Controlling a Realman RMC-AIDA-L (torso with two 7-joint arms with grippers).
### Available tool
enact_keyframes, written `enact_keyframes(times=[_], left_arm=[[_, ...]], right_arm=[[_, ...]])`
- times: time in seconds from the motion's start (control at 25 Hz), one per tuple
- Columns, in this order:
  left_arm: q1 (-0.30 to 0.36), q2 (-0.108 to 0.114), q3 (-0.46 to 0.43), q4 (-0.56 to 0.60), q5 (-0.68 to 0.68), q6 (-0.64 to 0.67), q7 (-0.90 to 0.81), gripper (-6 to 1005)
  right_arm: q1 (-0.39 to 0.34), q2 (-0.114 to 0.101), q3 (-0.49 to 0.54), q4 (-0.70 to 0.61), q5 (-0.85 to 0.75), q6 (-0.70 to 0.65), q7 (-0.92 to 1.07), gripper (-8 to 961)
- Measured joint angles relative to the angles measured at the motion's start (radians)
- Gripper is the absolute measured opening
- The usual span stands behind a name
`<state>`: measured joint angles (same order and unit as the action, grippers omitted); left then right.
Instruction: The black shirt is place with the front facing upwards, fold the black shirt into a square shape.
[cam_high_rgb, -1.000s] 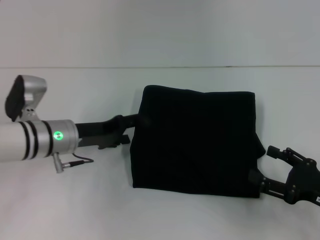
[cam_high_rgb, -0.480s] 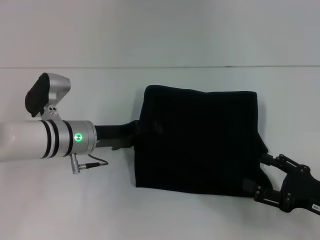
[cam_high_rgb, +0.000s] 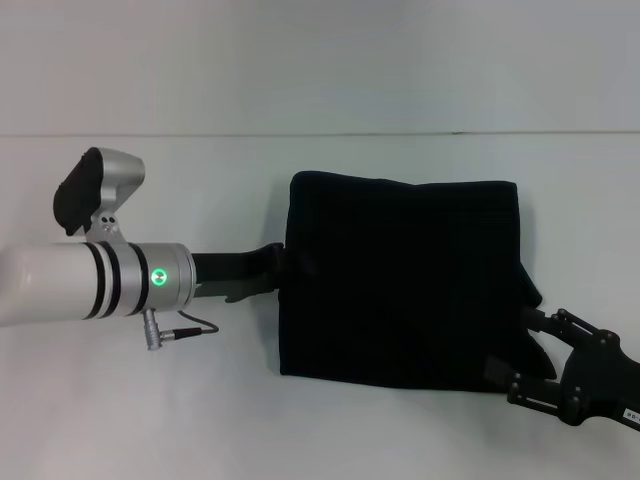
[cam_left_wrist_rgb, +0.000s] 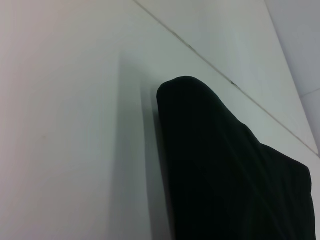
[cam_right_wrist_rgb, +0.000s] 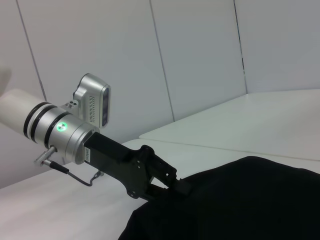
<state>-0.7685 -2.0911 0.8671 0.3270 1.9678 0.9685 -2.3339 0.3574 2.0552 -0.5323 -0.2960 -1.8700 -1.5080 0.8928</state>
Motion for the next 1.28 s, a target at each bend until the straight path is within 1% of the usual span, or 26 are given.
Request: enact_keyframes(times=[0.12, 0.32, 0.44, 0.56, 0.76, 0.8, 0.84, 1.08, 1.28], left_arm=[[0.004, 0.002, -0.006, -0.004, -0.004, 0.003, 0.0, 436], [0.027, -0.002, -0.037, 0.001, -0.01, 0.009, 0.01, 220], [0.049, -0.002, -0.071, 0.002, -0.016, 0.014, 0.027, 150], [0.087, -0.001, -0.122, 0.001, -0.04, 0.039, 0.055, 81], [0.173, 0.002, -0.197, -0.002, -0.085, 0.115, 0.11, 103], [0.173, 0.002, -0.197, -0.002, -0.085, 0.115, 0.11, 108], [0.209, -0.001, -0.222, -0.002, -0.109, 0.156, 0.144, 112], [0.217, -0.005, -0.223, -0.003, -0.11, 0.165, 0.162, 139], [0.21, -0.002, -0.218, 0.0, -0.108, 0.198, 0.22, 161]], right_arm=[[0.003, 0.0, 0.0, 0.0, 0.0, 0.0, 0.0, 944], [0.014, 0.0, 0.003, 0.0, 0.0, 0.002, 0.0, 944], [0.024, -0.002, 0.007, 0.0, 0.0, 0.007, 0.0, 945], [0.036, -0.003, 0.009, 0.0, 0.004, 0.011, 0.0, 945], [0.048, -0.005, 0.01, 0.0, 0.005, 0.015, 0.0, 944], [0.049, -0.005, 0.01, 0.0, 0.005, 0.018, 0.0, 944], [0.051, -0.004, 0.011, 0.0, 0.006, 0.021, 0.0, 944], [0.053, 0.003, 0.011, 0.0, 0.006, 0.036, 0.001, 945], [0.053, 0.004, 0.013, 0.0, 0.007, 0.037, 0.001, 945]])
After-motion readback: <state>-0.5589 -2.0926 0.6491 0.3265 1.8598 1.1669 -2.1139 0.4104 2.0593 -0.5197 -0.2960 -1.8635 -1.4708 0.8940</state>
